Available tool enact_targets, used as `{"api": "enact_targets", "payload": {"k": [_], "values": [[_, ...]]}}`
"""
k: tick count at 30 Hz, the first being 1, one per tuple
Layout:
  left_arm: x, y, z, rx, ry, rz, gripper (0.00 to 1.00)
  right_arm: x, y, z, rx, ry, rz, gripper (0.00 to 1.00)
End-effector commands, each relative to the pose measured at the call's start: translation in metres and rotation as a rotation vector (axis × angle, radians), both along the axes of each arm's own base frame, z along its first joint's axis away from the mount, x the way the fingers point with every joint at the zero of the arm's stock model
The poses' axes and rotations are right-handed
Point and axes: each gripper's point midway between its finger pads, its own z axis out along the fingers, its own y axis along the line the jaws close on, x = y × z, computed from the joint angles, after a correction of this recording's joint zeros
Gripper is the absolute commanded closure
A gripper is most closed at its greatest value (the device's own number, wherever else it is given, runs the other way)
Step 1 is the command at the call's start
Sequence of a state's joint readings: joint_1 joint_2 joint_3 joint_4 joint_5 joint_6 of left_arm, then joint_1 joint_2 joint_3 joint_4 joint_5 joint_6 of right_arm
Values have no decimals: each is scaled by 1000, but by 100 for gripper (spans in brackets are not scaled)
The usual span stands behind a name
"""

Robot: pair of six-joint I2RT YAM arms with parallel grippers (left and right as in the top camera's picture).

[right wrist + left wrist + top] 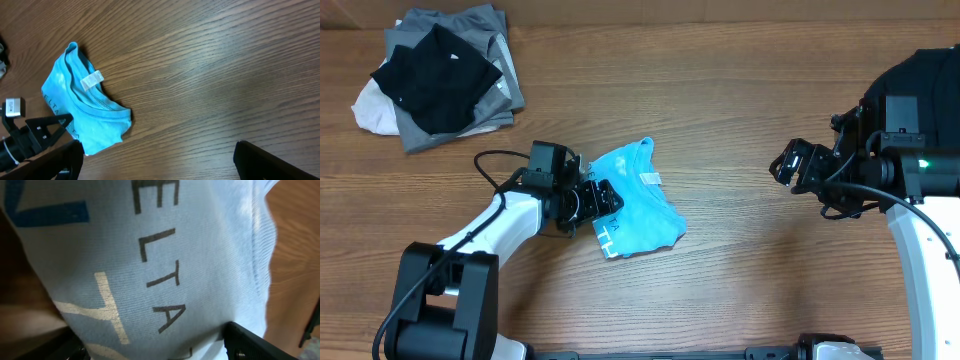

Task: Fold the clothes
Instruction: 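Grasp the left edge of the folded blue shirt with the left gripper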

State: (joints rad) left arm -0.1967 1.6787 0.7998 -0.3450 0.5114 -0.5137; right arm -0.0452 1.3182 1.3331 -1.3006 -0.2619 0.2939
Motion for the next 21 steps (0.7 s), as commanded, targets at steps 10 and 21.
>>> {"api": "enact_targets", "payload": {"k": [10, 21], "values": [[-6, 29, -51, 91, 53, 10, 67, 1, -1, -2, -8, -1, 4, 0], [66, 42, -26, 195, -250, 27, 96, -2, -1, -2, -8, 11, 4, 0]]}}
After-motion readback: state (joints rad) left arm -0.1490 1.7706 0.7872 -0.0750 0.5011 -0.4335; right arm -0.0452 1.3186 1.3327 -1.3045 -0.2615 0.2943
